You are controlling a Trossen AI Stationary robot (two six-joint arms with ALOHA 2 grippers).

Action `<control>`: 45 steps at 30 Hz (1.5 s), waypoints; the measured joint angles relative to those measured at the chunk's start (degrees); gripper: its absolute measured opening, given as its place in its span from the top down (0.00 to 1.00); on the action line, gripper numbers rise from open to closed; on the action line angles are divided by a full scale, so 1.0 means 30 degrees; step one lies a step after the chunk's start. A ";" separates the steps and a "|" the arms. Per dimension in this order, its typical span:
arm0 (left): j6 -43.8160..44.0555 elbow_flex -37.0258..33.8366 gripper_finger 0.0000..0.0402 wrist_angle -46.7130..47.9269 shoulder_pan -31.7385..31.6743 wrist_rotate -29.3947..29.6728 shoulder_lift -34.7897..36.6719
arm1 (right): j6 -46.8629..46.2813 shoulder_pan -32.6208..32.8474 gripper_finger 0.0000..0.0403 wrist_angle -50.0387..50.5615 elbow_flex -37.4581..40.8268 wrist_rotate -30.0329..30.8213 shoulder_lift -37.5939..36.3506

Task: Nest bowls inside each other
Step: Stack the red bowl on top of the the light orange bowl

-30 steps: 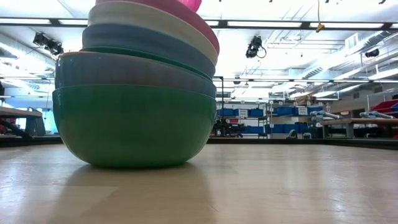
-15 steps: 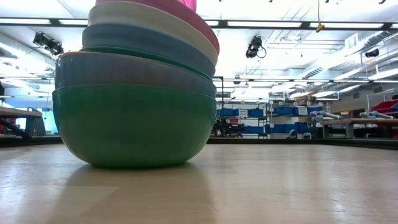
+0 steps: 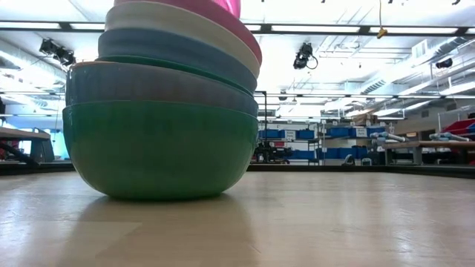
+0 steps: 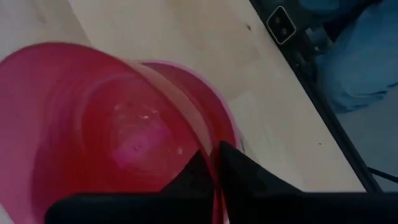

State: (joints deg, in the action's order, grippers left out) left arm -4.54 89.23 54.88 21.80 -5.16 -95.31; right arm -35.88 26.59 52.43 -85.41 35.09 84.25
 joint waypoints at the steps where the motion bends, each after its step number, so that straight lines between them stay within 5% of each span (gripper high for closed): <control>1: 0.0000 0.0000 0.92 0.0041 0.0007 0.0074 0.0001 | 0.0000 0.0020 0.75 0.0006 0.0000 -0.0007 0.0000; 26: 0.1234 -0.0007 0.76 0.0074 -0.0015 0.0565 0.0001 | 0.0000 0.0146 0.75 0.0006 0.0000 -0.0077 0.0000; 45: 0.1842 0.0285 0.76 0.0109 -0.0015 -0.0404 0.0001 | 0.0000 0.0153 0.75 0.0014 0.0000 -0.0087 0.0000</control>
State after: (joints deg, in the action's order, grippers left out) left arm 0.99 90.09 55.21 21.76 -6.37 -95.31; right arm -35.88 27.05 52.47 -85.41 34.83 84.25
